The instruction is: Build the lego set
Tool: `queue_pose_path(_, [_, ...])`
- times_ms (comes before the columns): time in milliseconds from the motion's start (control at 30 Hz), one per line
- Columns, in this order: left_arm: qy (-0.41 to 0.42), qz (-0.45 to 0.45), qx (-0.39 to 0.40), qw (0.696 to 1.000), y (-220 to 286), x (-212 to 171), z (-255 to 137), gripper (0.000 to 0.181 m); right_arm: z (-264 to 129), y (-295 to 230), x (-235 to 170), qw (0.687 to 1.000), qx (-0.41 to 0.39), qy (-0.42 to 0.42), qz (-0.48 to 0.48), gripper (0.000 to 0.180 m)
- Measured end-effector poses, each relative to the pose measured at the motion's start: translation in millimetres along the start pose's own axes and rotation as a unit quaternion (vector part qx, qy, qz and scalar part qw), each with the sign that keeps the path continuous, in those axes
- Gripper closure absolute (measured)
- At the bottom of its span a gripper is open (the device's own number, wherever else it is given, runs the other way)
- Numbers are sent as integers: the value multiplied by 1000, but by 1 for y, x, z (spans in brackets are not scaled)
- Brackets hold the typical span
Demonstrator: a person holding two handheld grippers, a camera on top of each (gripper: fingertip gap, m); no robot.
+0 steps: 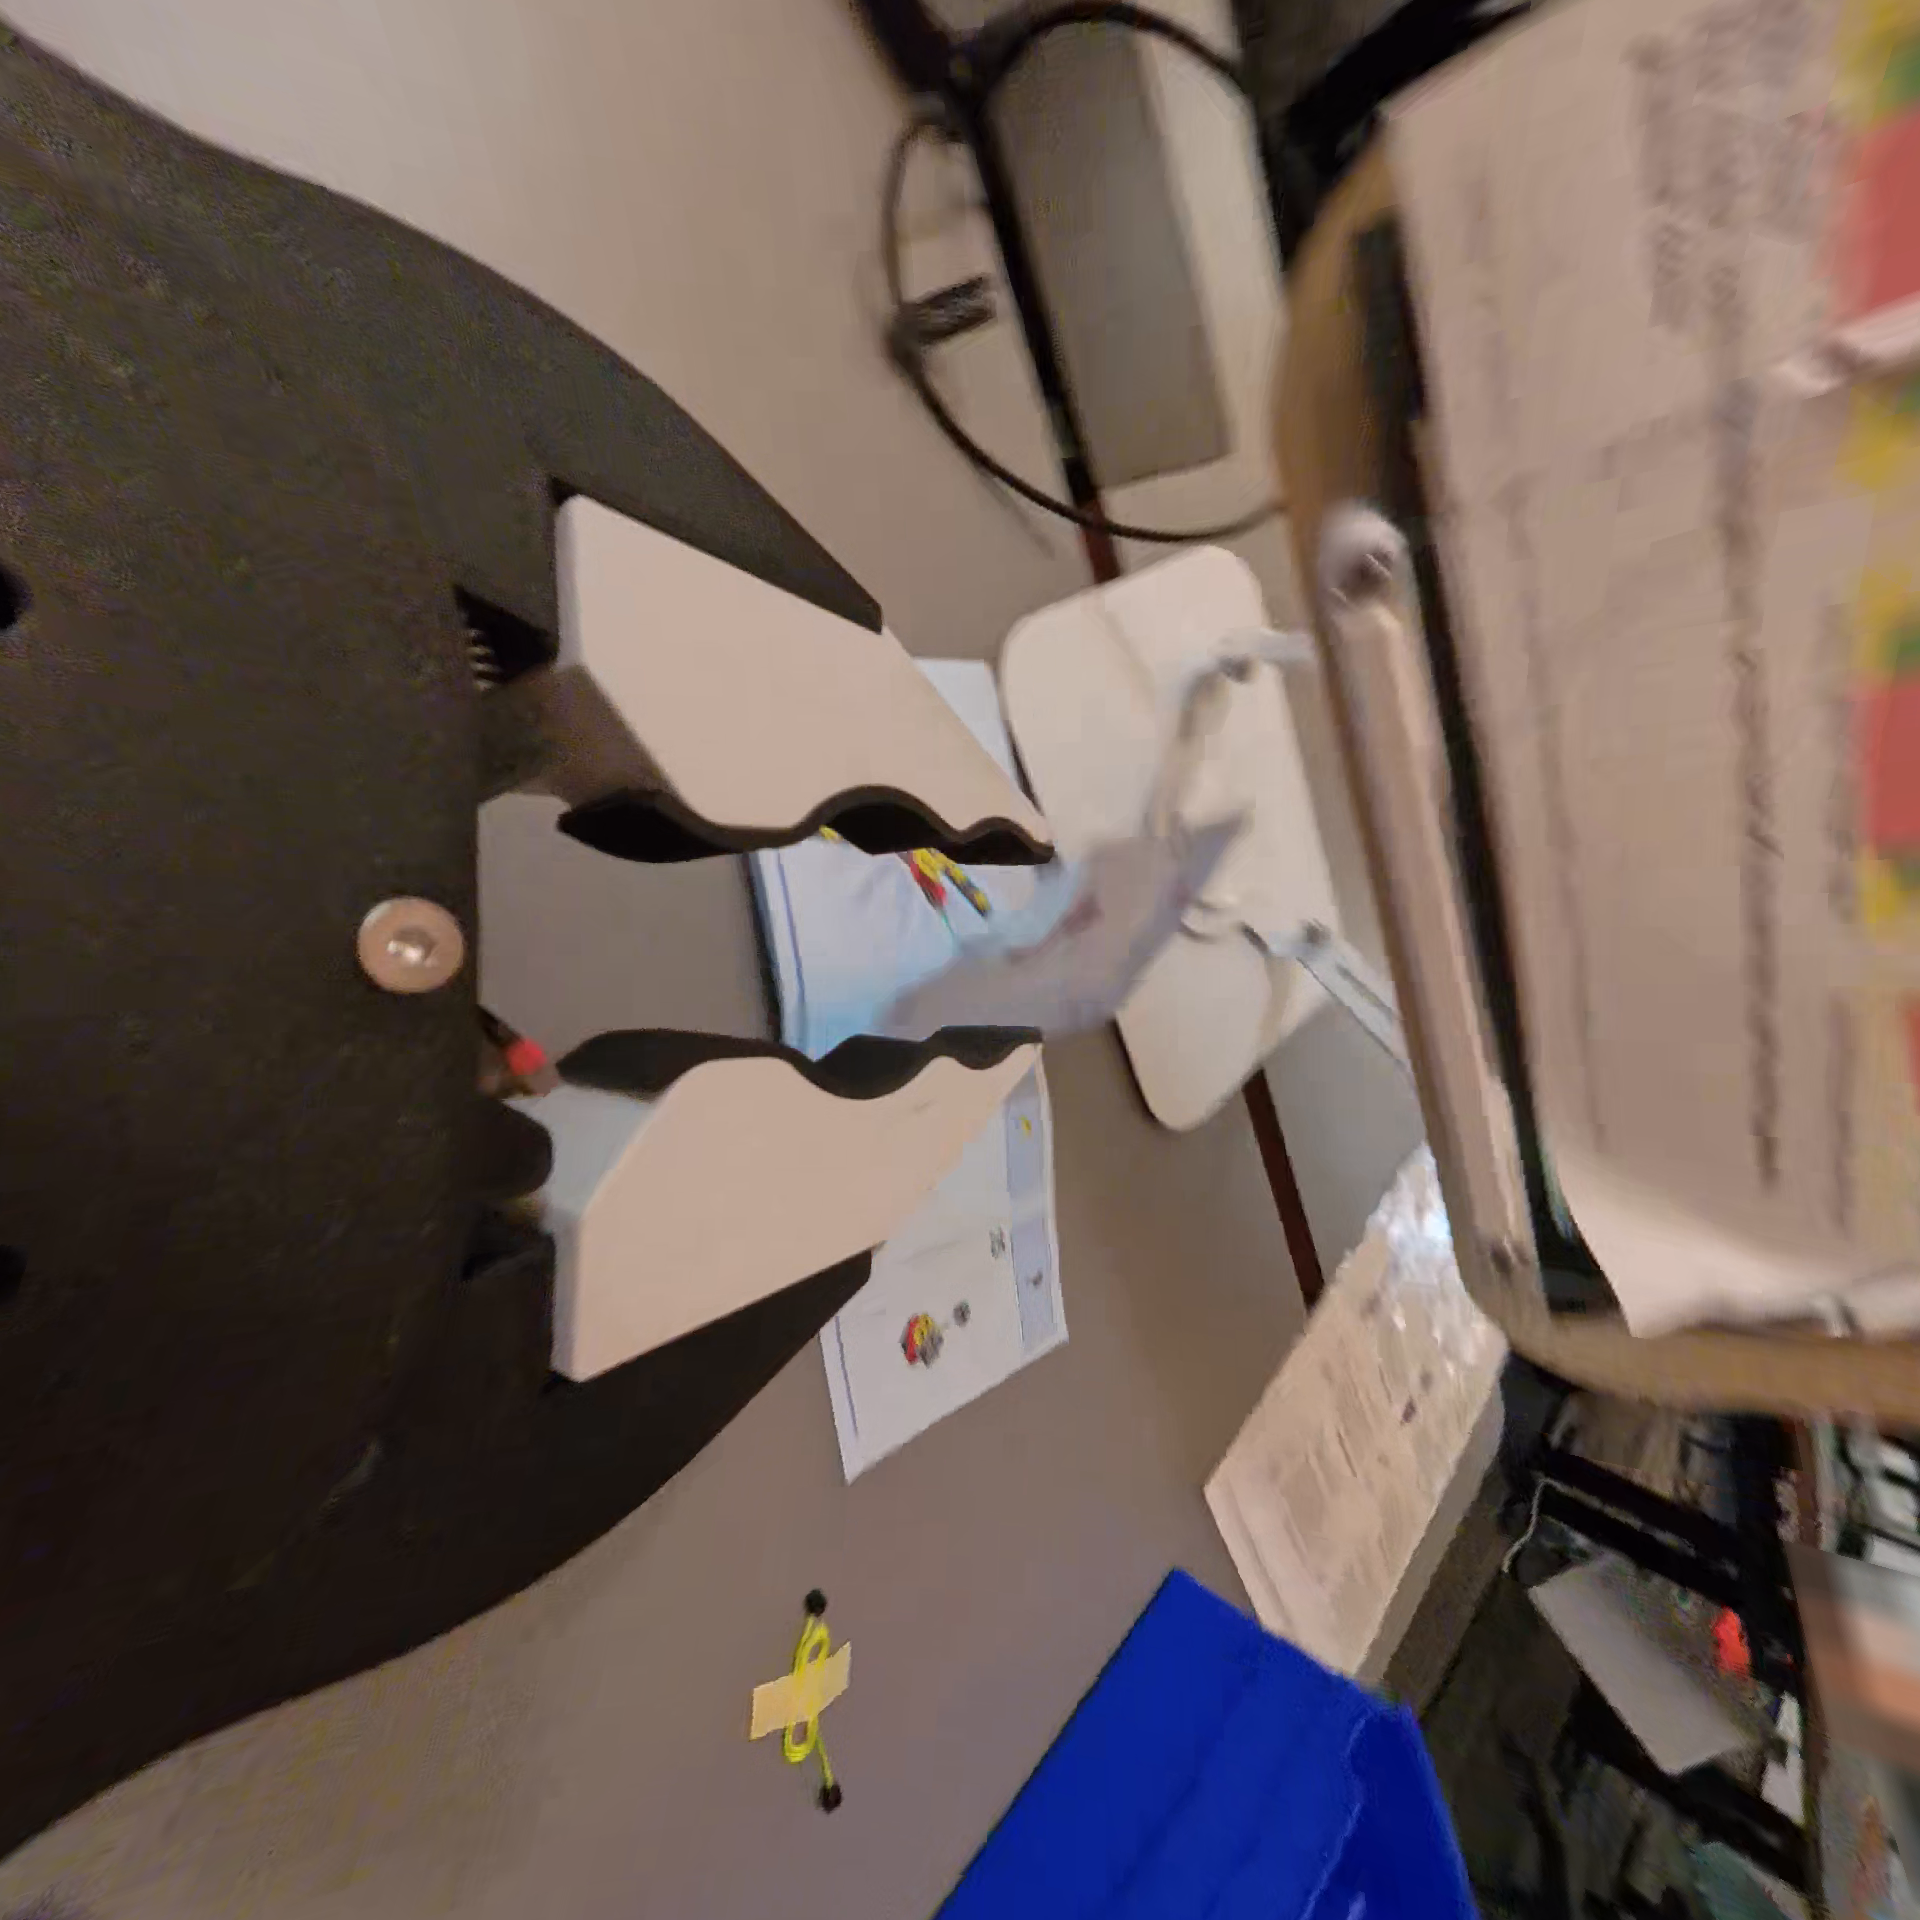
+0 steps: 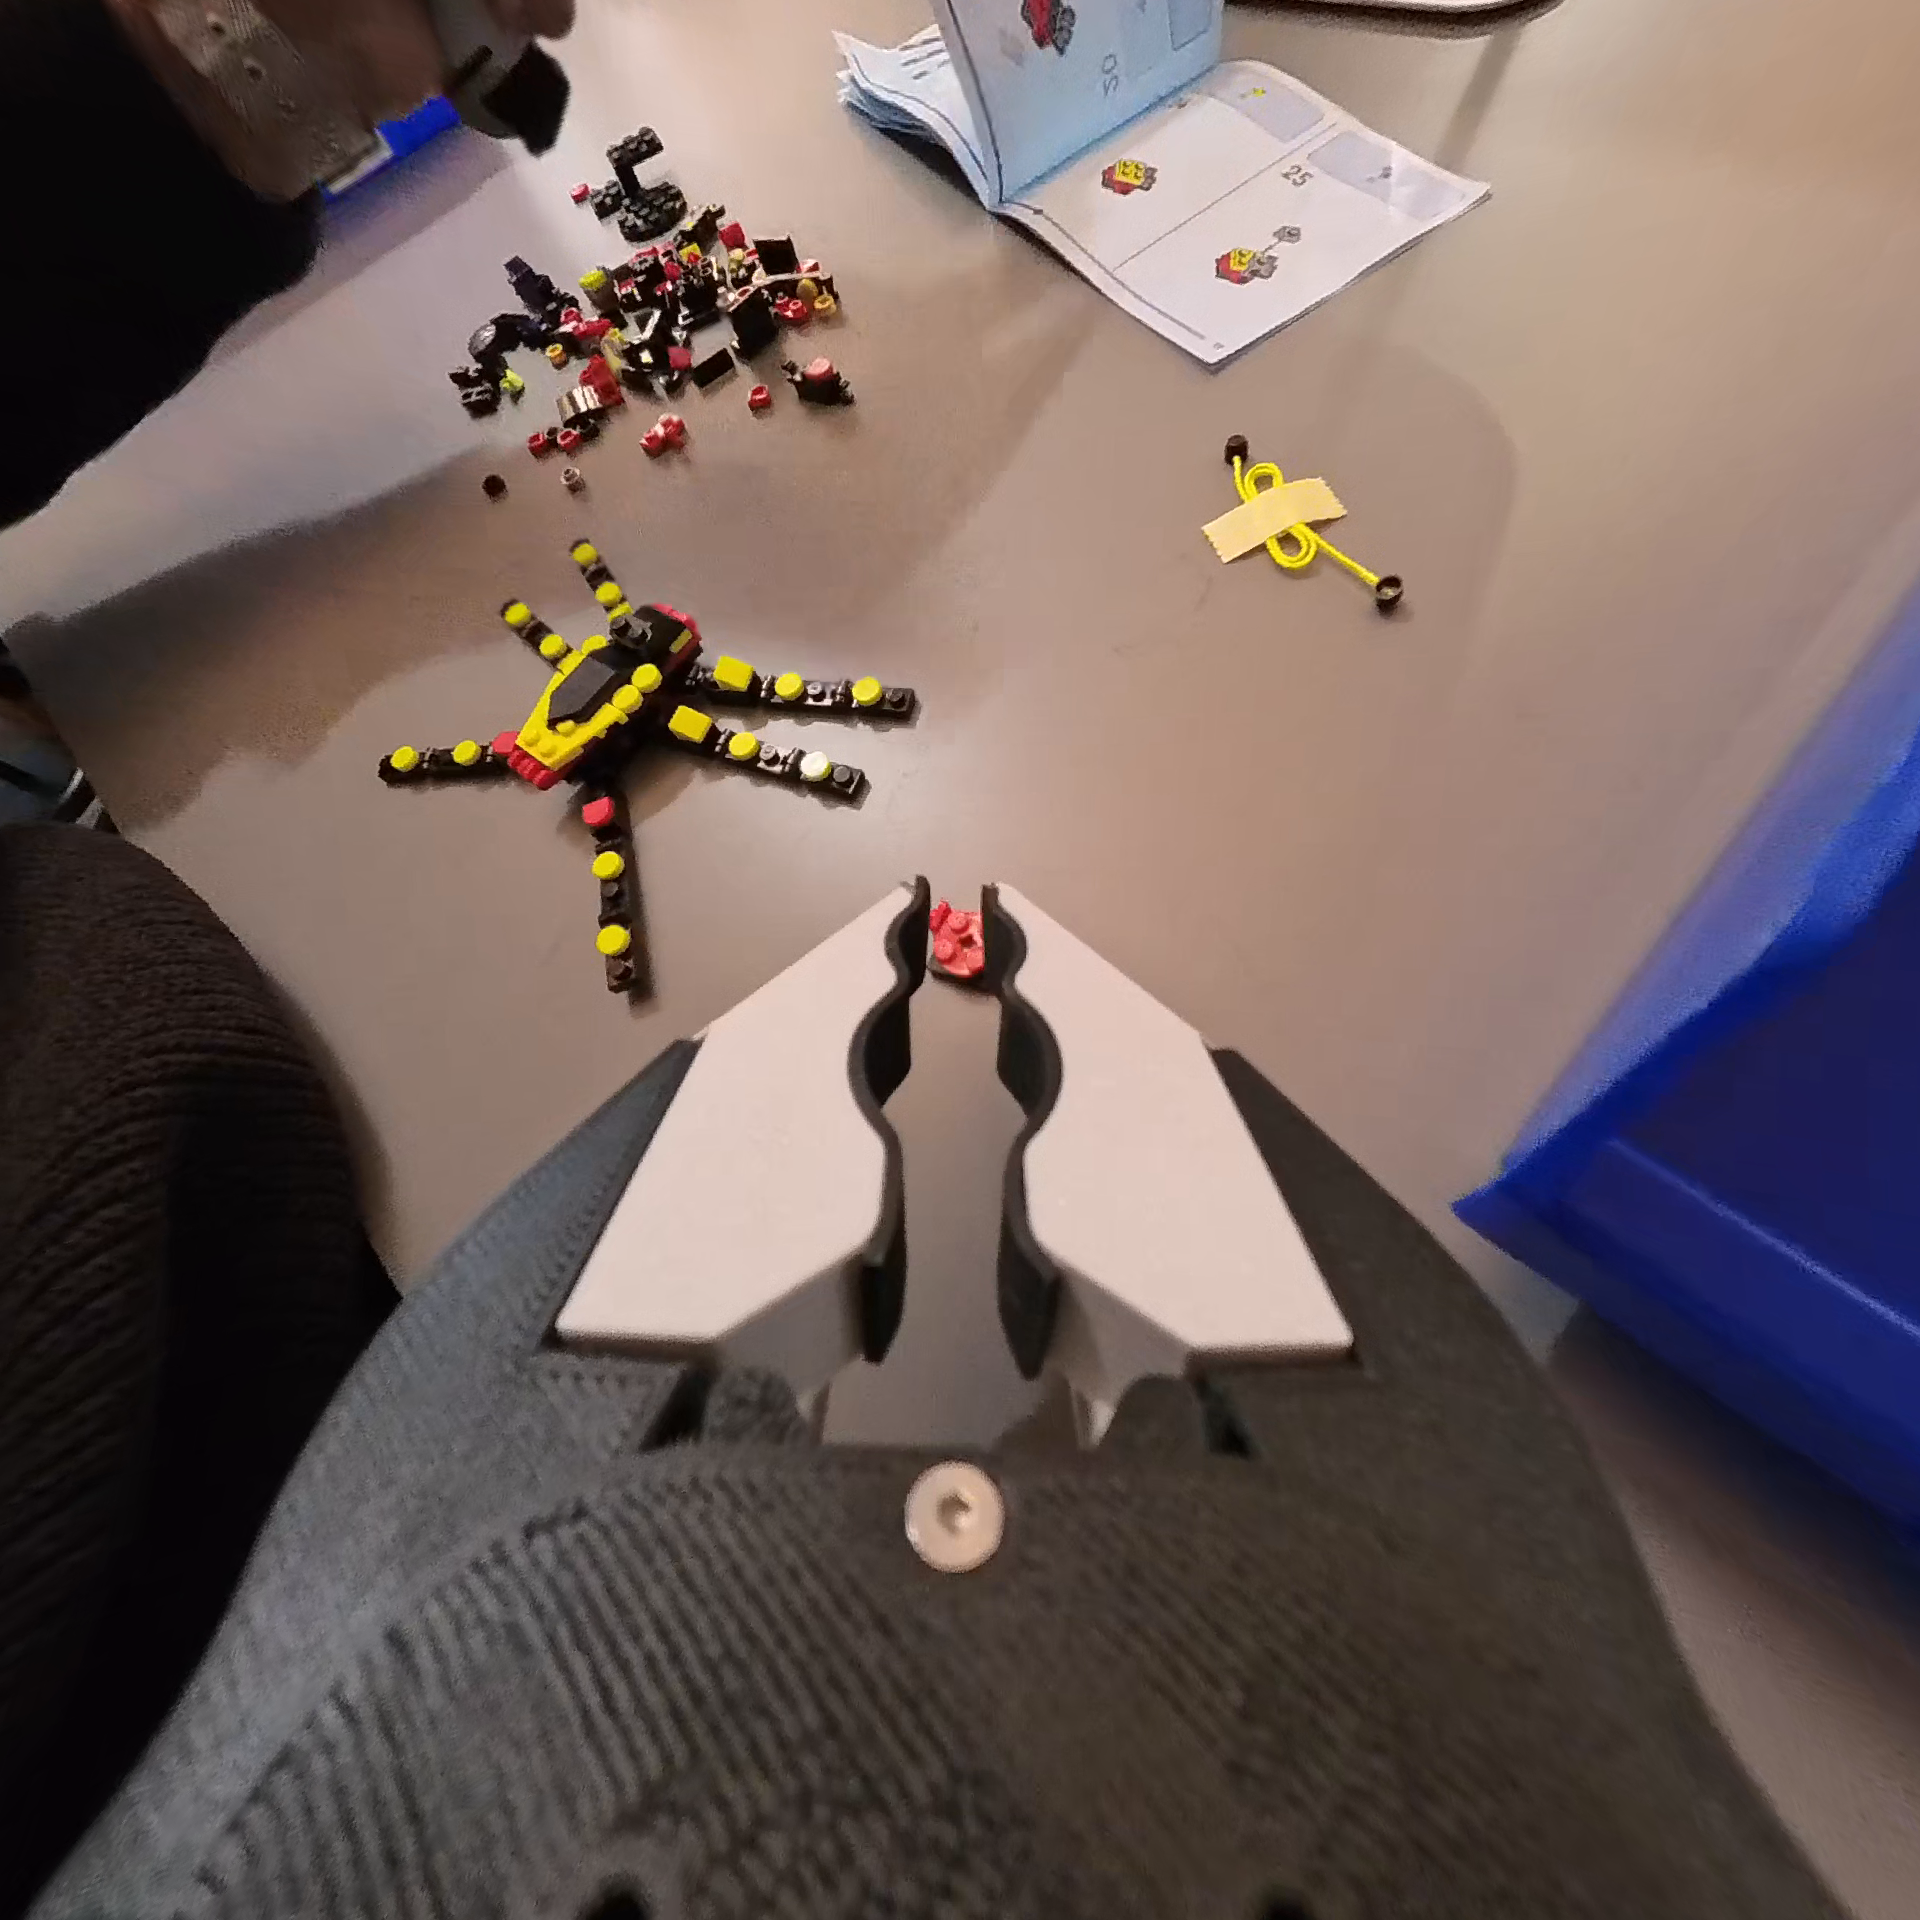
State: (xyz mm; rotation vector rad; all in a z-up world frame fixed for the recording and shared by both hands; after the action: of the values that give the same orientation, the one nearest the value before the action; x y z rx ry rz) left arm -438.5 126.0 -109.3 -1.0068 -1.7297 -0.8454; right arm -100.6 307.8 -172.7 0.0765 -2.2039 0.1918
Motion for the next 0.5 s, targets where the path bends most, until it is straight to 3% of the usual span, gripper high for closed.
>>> queue_pose_path(100, [24,77,-47,996,52,7,11,162,0,-1,0,1000,0,-1,-4,172])
queue_pose_path(133, [-16,86,-74,993,64,0,21,180,0,-1,-1,1000,-1,-2,-5,172])
queue_pose_path(167, [-63,77,-93,991,69,-9,34,181,-1,-1,-1,1000,0,-1,-6,172])
queue_pose_path(300, [-177,-29,-109,978,40,-36,67,181,-4,-4,-1,1000,9,4,-7,172])
queue_pose_path(500, [-275,-50,-57,959,-1,-66,67,181,-5,-4,-1,1000,23,8,2,171])
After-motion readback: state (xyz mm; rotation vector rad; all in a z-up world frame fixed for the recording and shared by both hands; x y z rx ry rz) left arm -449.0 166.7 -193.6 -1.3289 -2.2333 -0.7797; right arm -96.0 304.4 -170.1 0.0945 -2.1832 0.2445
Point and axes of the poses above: each gripper's, where its closed fingertips meet, z out along the fingers, x out of its top, y = z × x across the jaws, the point moved 7 cm from there along -z, back along the fingers, and after that the axes turned 11 degrees about -x, right-handed, at the moved point
